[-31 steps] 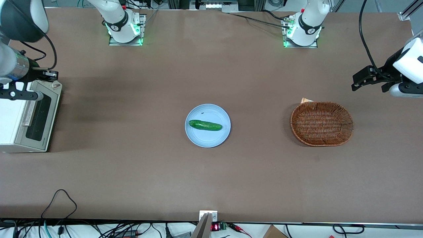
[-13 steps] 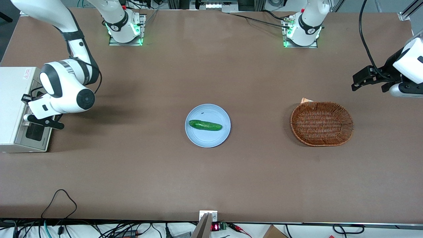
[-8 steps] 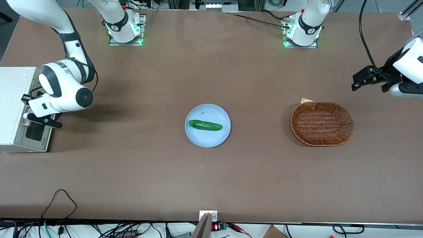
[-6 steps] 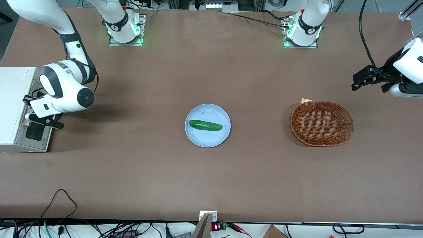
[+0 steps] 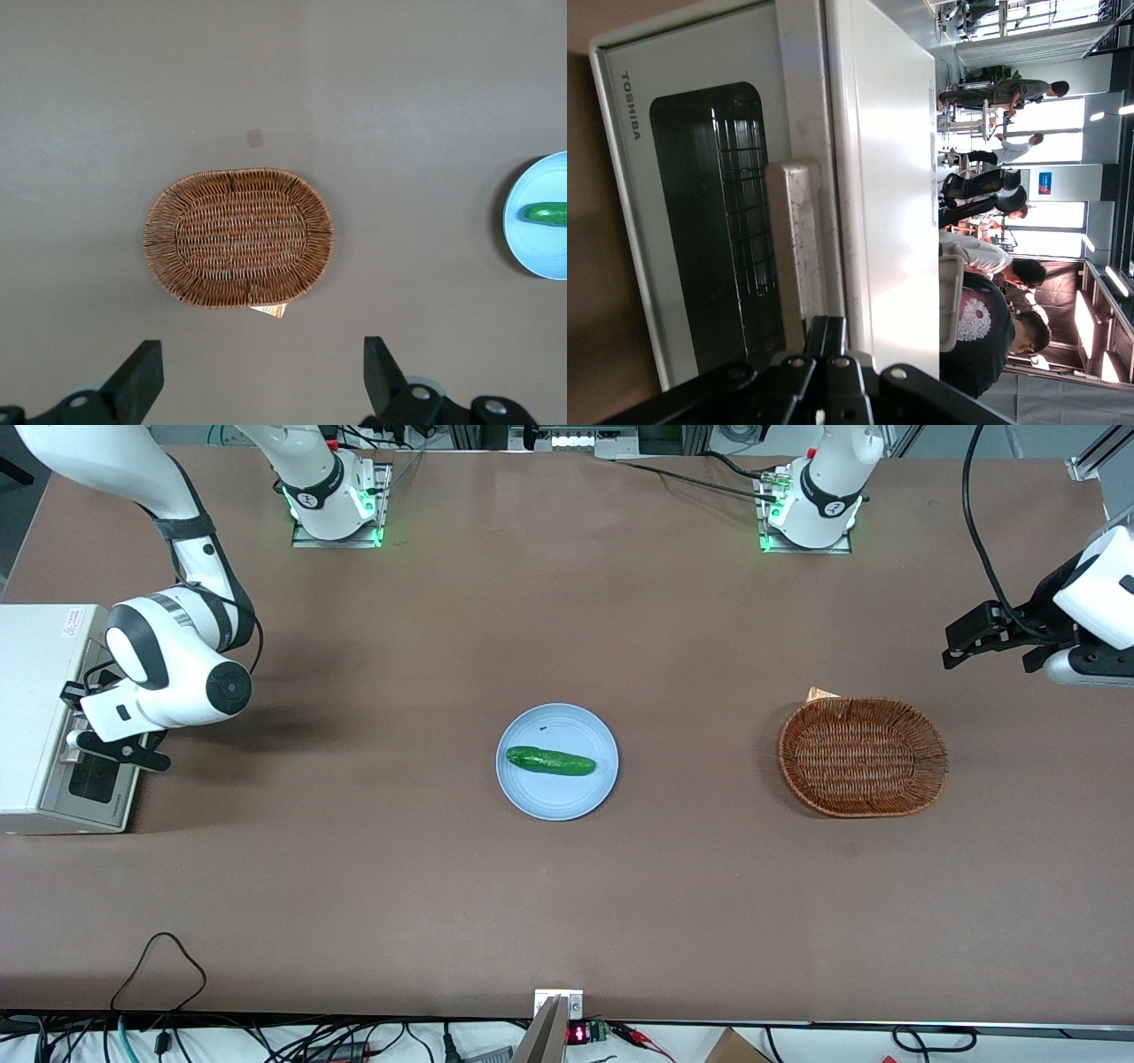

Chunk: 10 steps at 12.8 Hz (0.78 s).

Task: Open oven door with right arm only
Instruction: 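Pull the handle outward and down with the right gripper, swinging the door open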

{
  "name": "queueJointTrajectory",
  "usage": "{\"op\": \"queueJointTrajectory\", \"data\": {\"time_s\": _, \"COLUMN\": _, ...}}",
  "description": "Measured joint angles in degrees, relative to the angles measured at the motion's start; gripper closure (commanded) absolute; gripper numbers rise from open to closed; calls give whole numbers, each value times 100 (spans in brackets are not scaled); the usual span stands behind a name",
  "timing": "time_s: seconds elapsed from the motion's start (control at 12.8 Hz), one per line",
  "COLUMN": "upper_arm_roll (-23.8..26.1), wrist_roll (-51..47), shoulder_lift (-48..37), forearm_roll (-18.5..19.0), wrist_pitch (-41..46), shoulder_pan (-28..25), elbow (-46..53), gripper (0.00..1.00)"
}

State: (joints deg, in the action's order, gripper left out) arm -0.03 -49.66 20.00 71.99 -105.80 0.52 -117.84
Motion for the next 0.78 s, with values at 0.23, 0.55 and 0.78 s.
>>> {"op": "queueJointTrajectory", "data": {"time_s": 0.23, "upper_arm_roll": 0, "wrist_roll": -6, "shoulder_lift": 3, "forearm_roll": 6, "wrist_pitch": -6, "shoulder_pan": 11, "elbow": 0, "gripper": 100}}
{"op": "queueJointTrajectory", "data": {"time_s": 0.55, "upper_arm_roll": 0, "wrist_roll": -6, "shoulder_lift": 16, "forearm_roll": 6, "wrist_pitch": -42, "shoulder_pan": 17, "elbow": 0, "gripper": 100}}
{"op": "queueJointTrajectory", "data": {"time_s": 0.78, "upper_arm_roll": 0, "wrist_roll": -6, "shoulder_lift": 19, "forearm_roll": 6, "wrist_pitch": -89, "shoulder_pan": 36, "elbow": -1, "gripper": 99}}
